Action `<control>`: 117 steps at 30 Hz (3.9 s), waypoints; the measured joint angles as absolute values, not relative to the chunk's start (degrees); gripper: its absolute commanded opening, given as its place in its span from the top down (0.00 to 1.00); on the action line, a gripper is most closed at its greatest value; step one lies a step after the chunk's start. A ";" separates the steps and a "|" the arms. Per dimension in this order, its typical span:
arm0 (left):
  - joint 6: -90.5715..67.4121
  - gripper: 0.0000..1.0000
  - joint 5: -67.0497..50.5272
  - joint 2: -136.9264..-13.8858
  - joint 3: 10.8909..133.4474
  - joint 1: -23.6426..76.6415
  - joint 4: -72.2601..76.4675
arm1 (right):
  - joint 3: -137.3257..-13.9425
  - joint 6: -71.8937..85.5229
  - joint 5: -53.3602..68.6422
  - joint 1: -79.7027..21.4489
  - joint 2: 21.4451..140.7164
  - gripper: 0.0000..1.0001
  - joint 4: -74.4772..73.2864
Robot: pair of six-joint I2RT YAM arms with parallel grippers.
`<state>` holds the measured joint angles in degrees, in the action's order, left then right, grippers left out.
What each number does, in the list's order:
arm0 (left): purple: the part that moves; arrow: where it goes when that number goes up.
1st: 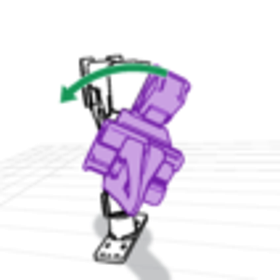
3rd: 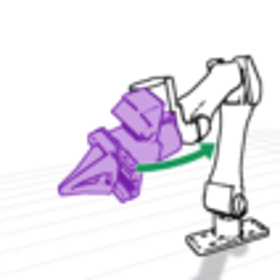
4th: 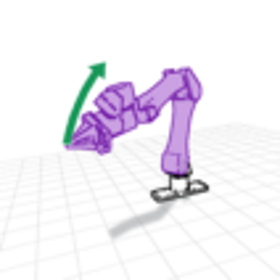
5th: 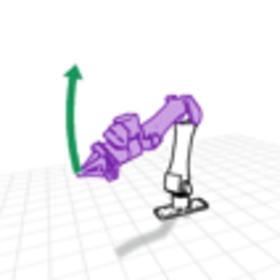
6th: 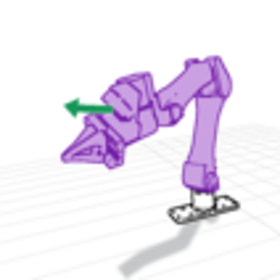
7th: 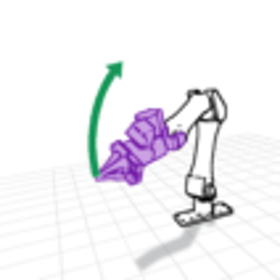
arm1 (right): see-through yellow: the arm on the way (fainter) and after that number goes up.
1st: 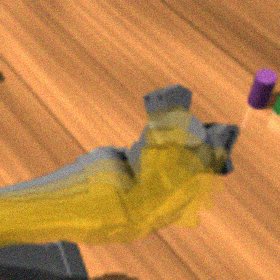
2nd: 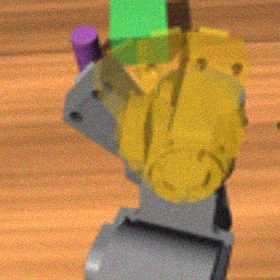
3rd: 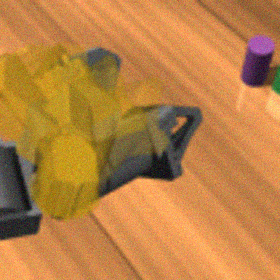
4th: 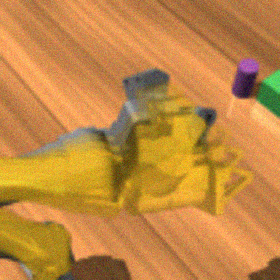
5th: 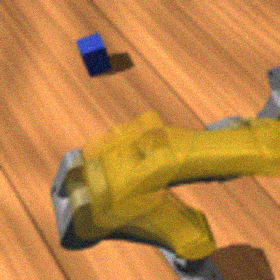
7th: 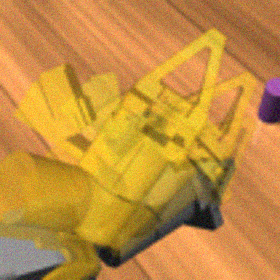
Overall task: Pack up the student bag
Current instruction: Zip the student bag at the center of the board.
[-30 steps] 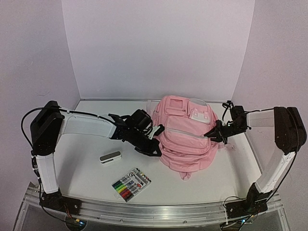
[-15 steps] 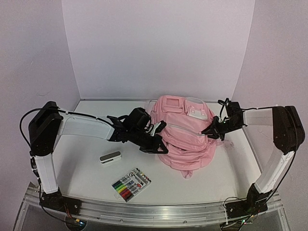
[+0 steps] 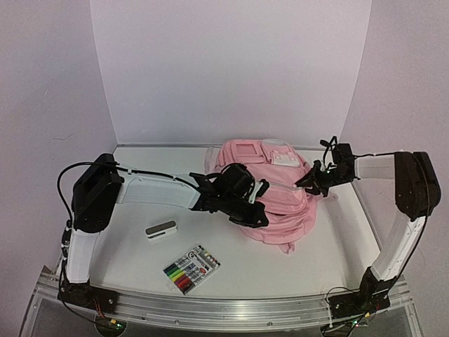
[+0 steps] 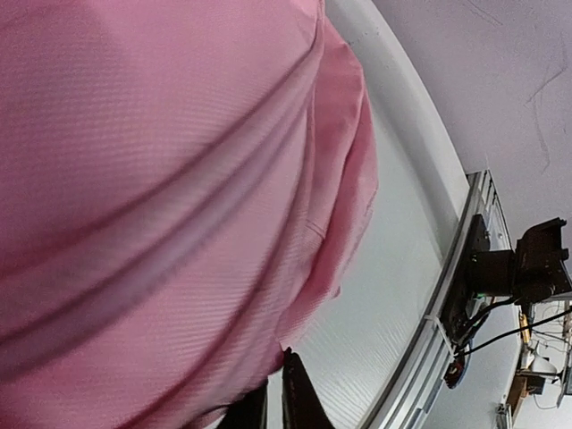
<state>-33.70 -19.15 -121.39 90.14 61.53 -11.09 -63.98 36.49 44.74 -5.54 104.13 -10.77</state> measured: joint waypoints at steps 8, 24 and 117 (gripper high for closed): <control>-28.13 0.44 -19.25 -122.15 96.58 66.32 -17.27 | -76.12 22.62 43.41 -3.71 104.36 0.23 -22.16; -37.20 0.20 -1.67 -108.32 93.70 52.66 -30.02 | -72.74 -11.60 38.72 2.42 88.23 0.13 -48.48; -55.35 1.00 -7.84 -118.56 92.46 49.62 -21.06 | -69.06 -20.53 30.25 -29.67 102.28 1.00 -31.79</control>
